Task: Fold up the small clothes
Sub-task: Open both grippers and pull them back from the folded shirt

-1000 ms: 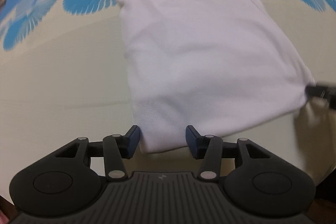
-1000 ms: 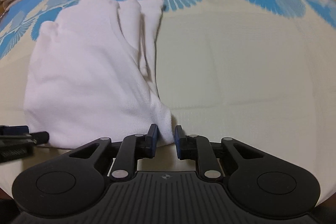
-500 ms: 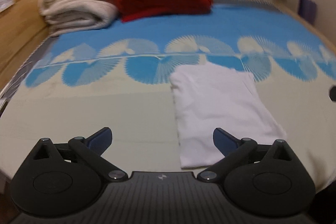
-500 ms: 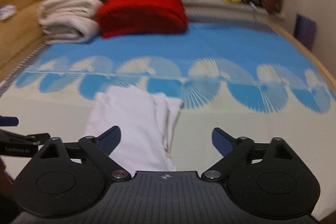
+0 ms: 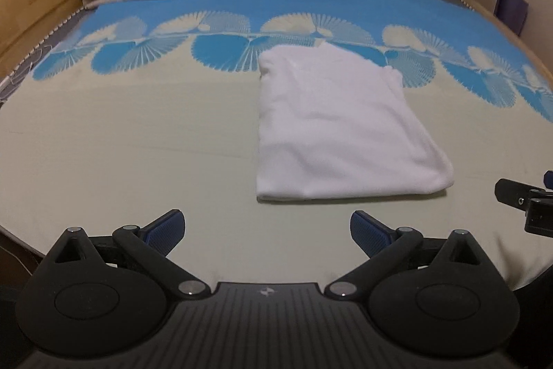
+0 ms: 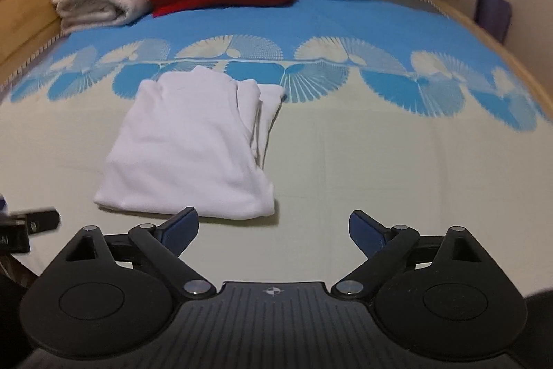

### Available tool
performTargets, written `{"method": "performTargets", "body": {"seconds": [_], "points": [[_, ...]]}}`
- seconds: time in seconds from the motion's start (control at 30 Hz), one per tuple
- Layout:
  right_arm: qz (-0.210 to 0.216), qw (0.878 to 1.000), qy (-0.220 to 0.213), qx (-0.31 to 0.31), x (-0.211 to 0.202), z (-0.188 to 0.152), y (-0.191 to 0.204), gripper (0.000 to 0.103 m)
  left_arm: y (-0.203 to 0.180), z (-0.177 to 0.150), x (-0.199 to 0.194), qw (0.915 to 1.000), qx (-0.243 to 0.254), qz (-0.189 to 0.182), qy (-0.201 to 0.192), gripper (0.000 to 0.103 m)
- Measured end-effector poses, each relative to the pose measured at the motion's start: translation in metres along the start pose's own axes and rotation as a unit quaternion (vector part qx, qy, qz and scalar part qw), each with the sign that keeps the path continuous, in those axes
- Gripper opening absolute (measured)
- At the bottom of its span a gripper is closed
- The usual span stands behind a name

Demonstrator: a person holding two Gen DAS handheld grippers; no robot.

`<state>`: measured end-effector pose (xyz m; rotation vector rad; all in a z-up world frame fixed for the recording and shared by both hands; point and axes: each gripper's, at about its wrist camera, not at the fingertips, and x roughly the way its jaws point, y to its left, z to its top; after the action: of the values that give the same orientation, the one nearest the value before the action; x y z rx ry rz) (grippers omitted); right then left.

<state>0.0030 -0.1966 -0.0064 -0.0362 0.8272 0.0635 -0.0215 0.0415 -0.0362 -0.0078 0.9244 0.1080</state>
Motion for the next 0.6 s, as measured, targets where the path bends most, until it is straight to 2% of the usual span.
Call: {"method": "performTargets", "body": {"seconds": [0.13,0.6], "points": [[0.007,1.000,0.007,0.016,0.003,0.002,-0.002,0.095,-0.001,0.000,0.006,0.9999,-0.007,-0.008,0.009,0.102],[0.010,1.000,0.009,0.000,0.012,-0.001,0.011,0.096,0.002,-0.003,0.014,0.9997,-0.009,-0.007,0.020,0.102]]}}
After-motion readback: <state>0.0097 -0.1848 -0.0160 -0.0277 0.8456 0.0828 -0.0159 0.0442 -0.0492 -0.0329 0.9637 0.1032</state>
